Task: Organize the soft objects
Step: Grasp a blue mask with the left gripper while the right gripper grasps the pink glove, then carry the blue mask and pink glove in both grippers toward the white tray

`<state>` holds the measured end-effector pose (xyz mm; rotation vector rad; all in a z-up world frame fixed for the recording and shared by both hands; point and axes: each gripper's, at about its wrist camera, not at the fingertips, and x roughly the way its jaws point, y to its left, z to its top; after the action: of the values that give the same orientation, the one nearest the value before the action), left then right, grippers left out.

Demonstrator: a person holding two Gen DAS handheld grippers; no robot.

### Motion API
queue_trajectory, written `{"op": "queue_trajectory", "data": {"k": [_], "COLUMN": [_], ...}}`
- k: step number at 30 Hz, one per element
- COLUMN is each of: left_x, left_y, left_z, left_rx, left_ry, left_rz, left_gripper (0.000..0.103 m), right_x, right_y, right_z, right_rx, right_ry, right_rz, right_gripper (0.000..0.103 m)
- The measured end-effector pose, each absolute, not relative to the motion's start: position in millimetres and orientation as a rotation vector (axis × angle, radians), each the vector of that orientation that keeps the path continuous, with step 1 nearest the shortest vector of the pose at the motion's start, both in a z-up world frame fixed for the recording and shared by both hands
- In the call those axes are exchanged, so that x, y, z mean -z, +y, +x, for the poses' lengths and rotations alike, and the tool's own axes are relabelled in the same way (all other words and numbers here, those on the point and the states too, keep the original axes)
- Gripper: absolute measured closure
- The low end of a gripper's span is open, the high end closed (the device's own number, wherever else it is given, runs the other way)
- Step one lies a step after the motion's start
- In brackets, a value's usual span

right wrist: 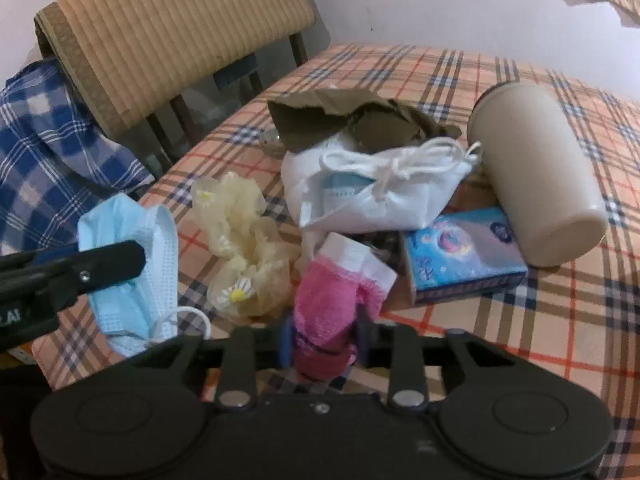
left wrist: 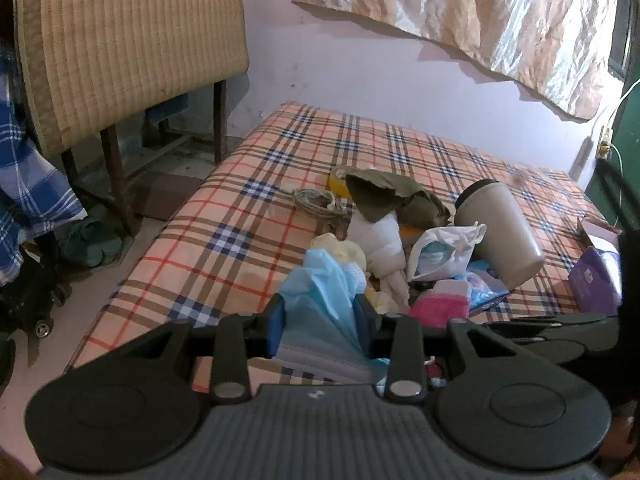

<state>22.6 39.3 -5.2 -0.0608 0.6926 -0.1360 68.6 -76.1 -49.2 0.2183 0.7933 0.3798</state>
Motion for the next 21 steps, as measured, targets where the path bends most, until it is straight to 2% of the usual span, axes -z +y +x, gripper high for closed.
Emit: {"op": "queue_trajectory", "data": {"k": [1, 12, 21], "left_x": [4.3, -17.9, -42.3], "left_y": [38.2, 23.7, -5.6], "left_z": [22.9, 29.4, 50.1], "left_rx": [0.137, 0.164, 0.220], "left_ry": [0.691, 0.643, 0.616], "left_rz": [-0.061, -0.053, -0.037], "left_gripper": [0.064, 0.065, 0.065], "right_x": [47.4, -4.5, -40.3], "right_y": [-77.7, -114.6, -162.3], "right_z": [66.1, 33.5, 38.6], "right_rx": [-0.388, -0.357, -0.270], "right_ry": [0.787, 0.653, 0.591], "right_rz": [0.216, 0.182, 0.208], "right_gripper": [0.083, 0.083, 0.083]}}
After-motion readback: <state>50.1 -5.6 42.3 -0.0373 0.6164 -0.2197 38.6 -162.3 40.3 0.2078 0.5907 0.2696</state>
